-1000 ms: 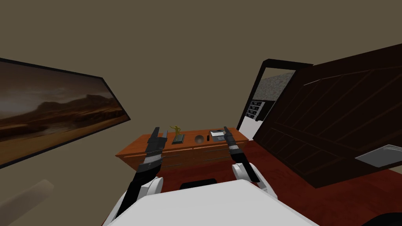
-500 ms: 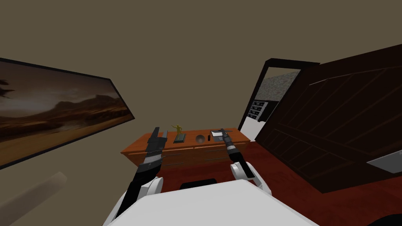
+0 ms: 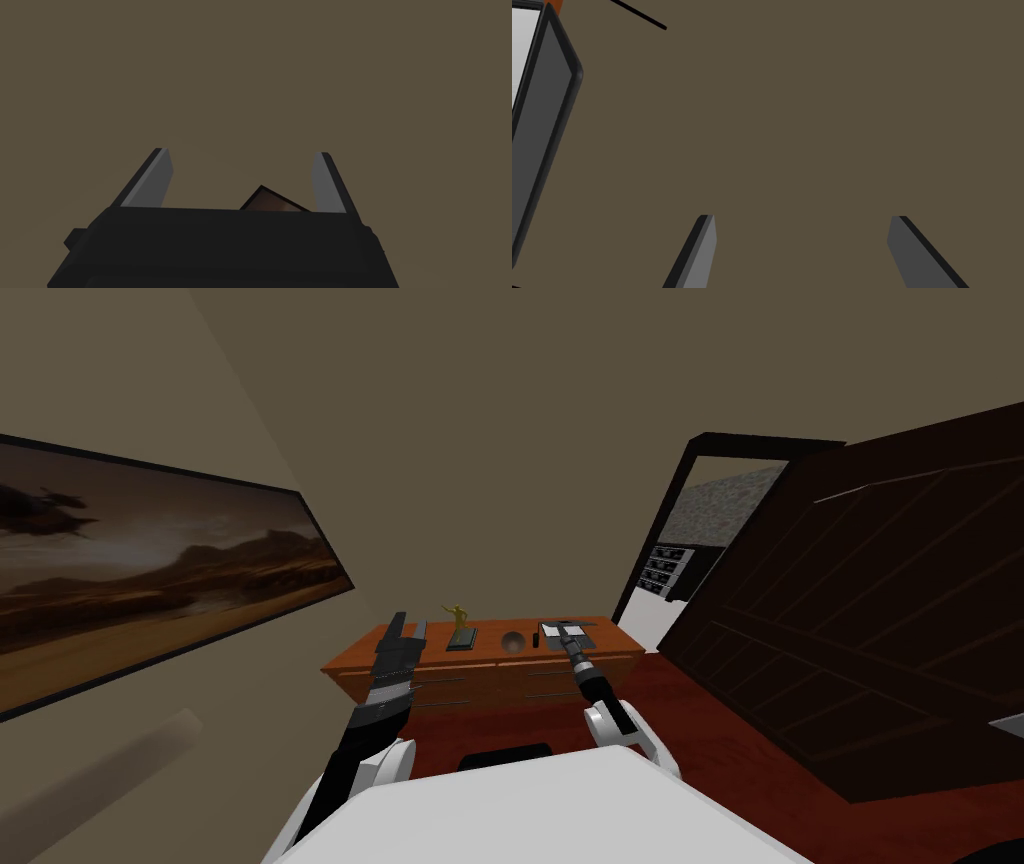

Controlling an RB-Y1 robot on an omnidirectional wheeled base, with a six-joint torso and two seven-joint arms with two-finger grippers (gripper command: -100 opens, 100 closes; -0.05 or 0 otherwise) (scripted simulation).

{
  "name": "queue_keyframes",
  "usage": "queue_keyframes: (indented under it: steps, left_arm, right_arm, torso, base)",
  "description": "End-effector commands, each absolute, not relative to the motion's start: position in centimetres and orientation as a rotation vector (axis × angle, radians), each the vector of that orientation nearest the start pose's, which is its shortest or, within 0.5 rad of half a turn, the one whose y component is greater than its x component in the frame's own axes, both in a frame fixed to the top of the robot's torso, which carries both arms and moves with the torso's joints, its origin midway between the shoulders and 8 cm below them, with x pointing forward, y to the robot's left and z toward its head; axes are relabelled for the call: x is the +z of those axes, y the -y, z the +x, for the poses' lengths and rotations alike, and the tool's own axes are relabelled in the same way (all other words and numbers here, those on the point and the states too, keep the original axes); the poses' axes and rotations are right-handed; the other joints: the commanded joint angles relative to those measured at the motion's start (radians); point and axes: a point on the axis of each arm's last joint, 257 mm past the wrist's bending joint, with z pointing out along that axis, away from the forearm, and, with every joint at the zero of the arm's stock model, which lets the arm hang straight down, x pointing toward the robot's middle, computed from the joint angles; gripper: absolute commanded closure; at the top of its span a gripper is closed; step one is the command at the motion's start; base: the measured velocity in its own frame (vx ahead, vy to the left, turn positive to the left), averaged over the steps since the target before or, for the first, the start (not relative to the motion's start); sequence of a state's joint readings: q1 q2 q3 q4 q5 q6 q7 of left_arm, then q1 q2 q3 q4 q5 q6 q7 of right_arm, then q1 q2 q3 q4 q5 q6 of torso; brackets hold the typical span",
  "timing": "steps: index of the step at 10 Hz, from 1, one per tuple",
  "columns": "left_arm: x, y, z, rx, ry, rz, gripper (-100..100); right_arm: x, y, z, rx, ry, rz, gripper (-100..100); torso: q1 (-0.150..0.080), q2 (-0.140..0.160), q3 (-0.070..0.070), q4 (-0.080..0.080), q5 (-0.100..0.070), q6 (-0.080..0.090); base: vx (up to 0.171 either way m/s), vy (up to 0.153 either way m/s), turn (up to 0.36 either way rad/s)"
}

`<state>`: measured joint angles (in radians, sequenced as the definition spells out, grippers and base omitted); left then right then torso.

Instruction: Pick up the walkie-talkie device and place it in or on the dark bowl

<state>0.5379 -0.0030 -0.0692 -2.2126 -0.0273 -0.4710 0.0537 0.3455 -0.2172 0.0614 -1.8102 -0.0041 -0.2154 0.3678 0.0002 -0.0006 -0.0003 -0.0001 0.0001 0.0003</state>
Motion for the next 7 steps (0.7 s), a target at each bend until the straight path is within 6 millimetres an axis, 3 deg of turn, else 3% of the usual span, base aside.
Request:
queue_keyframes:
  steps: [1,7]
  left_arm:
    - [-2.5,-26.0,36.0,-1.359,-0.703,-0.781,0]
    - [-2.5,-26.0,36.0,-1.359,-0.703,-0.781,0]
  right_arm:
    - [-23.3,27.4,44.7,0.781,-1.412,0.686,-100]
    - [-30.3,27.8,45.6,0.583,-1.634,0.587,-100]
  torso:
    - [0.0,0.0,0.0,0.0,0.0,0.0]
    - [0.0,-0.002,-0.001,0.0,0.0,0.0]
  base:
    - [0.01,0.006,0.06]
    - [0.026,0.011,0.079]
